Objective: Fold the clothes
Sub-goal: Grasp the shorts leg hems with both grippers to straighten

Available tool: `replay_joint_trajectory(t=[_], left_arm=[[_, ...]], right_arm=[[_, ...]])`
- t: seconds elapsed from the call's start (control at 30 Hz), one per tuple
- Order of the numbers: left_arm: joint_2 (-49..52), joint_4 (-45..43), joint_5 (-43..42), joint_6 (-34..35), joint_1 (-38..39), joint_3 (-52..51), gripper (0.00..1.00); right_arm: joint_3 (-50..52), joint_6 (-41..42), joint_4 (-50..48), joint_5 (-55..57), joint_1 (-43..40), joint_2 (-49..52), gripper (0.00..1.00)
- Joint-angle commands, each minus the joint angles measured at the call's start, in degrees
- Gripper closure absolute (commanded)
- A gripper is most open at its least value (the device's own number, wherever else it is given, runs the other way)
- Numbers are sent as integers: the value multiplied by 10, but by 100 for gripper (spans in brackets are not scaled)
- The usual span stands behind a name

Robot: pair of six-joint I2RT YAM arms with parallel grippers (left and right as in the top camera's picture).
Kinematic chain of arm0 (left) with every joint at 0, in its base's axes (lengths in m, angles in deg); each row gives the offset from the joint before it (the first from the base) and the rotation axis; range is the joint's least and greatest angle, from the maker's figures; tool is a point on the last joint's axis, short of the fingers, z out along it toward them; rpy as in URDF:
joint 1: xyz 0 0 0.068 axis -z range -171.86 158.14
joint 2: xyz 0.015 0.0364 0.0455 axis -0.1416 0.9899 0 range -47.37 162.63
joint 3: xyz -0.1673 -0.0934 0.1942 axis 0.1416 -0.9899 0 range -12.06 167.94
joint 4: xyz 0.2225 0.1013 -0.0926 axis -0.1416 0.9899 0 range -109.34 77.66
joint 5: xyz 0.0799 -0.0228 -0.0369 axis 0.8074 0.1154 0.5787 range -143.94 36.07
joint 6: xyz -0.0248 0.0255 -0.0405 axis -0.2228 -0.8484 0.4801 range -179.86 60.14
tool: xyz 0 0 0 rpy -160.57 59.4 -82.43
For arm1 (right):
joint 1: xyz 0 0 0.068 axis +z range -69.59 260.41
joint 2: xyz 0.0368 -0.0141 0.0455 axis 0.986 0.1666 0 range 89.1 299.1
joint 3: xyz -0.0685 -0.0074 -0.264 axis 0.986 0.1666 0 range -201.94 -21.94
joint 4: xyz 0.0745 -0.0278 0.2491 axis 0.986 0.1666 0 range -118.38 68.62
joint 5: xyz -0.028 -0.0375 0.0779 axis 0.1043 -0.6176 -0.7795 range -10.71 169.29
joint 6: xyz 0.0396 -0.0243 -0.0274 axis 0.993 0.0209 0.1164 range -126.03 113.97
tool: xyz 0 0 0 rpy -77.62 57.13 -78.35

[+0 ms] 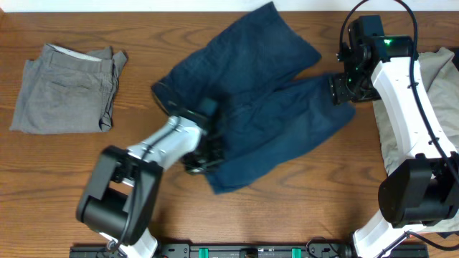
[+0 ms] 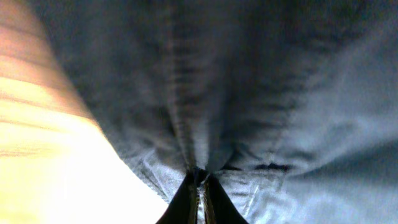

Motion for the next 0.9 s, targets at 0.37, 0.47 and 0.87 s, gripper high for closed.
replay_joint_trajectory(t=[0.37,0.47,0.87], left_arm=[[5,153,34,-134,-249,70,25],[5,191,34,-134,-244,68,25],[5,122,-1,-65,-216,21,25]], right_arm=[[188,81,-25,-158,9,5,32],[225,105,-29,-177,9,5,32],[384,300,-274,-164,19,5,34]])
